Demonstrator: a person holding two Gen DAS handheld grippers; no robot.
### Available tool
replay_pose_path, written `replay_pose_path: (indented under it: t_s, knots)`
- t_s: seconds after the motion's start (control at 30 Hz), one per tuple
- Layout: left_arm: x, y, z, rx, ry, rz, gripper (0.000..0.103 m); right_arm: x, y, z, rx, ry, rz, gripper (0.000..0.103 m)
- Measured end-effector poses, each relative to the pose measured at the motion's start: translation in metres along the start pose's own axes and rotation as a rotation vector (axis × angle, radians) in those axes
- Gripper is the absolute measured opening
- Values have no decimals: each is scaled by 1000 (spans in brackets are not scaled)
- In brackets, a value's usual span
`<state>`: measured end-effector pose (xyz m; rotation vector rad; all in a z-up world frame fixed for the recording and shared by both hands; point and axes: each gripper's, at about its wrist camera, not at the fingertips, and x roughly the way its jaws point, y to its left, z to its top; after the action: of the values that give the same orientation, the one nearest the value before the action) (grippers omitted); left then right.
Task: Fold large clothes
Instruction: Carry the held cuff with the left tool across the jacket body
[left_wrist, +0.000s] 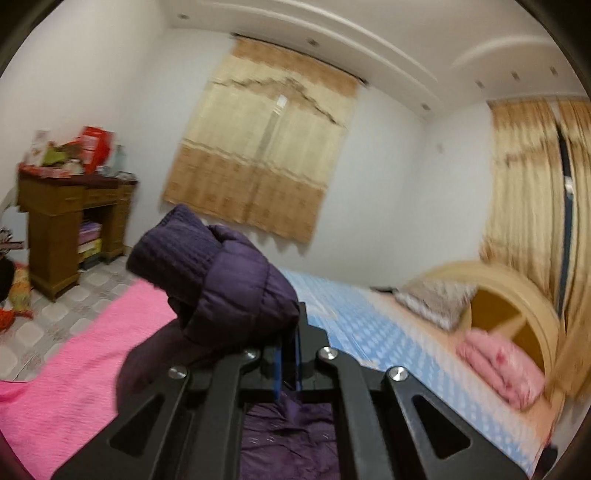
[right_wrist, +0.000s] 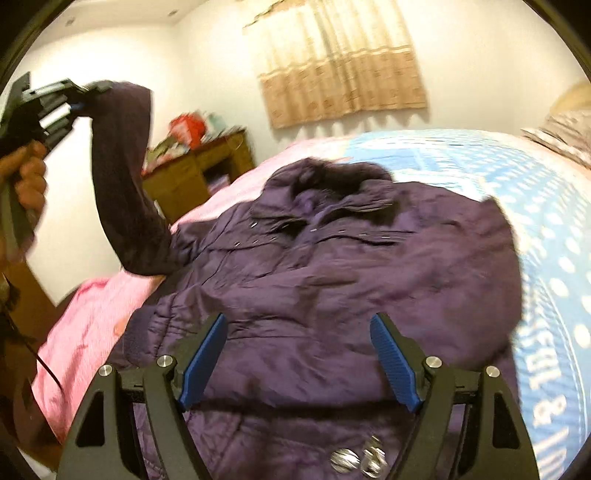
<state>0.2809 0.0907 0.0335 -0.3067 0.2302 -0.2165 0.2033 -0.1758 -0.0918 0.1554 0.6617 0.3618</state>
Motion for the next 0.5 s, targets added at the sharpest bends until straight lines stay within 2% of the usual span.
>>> replay_pose_path:
  t_s: [0.17, 0.27, 0.3, 0.33, 0.37, 0.43, 0.47, 0.5]
  knots:
    - [52, -50, -66, 109, 179, -67, 4, -15, -23, -12, 99, -63, -22, 82]
    - [73, -71, -103, 168, 271, -50, 6, -12, -40, -22, 195, -75, -7, 83]
    - [82, -80, -117, 202, 341, -47, 6, -10, -48, -23, 231, -75, -2, 83]
    - [84, -85, -125, 225, 380, -36, 7, -12, -53, -27, 257, -77, 4, 83]
    - [82, -89, -136, 253, 417, -29, 13, -11, -58, -27, 279, -81, 15, 84]
    - [72, -105, -137, 287, 437, -76, 23, -9, -67, -30, 321, -95, 64, 84]
    - [58, -109, -135, 307, 421, -93, 40, -9, -73, -31, 344, -102, 82, 84]
    - [45, -113, -130, 324, 396, -99, 65, -9, -77, -33, 364, -108, 86, 84]
